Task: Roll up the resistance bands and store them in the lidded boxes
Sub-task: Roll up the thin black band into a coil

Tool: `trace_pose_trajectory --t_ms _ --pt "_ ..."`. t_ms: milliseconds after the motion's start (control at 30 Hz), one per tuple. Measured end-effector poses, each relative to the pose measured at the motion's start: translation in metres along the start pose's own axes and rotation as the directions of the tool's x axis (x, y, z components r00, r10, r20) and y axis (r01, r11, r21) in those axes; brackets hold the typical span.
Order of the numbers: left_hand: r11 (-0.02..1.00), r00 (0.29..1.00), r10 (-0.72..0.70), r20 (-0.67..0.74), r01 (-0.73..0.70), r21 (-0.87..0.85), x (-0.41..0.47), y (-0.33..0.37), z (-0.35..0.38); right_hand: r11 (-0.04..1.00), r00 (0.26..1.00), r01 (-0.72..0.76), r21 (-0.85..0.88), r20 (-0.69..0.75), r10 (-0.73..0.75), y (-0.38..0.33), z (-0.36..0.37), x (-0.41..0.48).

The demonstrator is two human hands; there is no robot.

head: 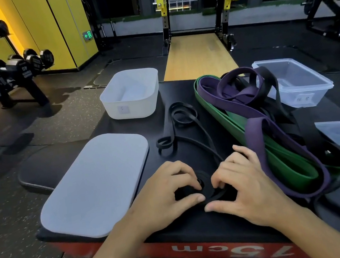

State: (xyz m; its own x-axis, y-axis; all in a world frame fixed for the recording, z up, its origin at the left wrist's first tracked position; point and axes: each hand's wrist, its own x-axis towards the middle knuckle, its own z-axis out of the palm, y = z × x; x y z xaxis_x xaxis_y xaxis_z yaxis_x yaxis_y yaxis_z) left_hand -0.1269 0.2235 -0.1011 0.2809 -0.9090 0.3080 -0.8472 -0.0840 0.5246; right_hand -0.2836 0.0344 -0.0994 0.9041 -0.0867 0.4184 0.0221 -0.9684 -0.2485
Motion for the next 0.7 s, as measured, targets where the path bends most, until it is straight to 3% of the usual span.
trace_pose_trajectory --t_ms 367,567,700 --pt "0.992 0.999 0.046 -0.028 -0.042 0.122 0.0014 0.0074 0.0023 0.999 1.0 -0.027 0.029 0.01 0.027 -0.0003 -0.0006 -0.0018" --pt "0.997 0.999 0.048 -0.007 -0.048 0.066 0.0017 0.0048 -0.0002 0.989 0.997 -0.077 0.125 0.004 0.078 0.0041 0.0015 0.0002" --pt "0.999 1.0 -0.013 0.021 0.014 -0.047 -0.0006 0.0033 -0.0028 0.979 0.993 -0.097 0.182 0.086 0.082 0.0057 0.0016 0.0023"
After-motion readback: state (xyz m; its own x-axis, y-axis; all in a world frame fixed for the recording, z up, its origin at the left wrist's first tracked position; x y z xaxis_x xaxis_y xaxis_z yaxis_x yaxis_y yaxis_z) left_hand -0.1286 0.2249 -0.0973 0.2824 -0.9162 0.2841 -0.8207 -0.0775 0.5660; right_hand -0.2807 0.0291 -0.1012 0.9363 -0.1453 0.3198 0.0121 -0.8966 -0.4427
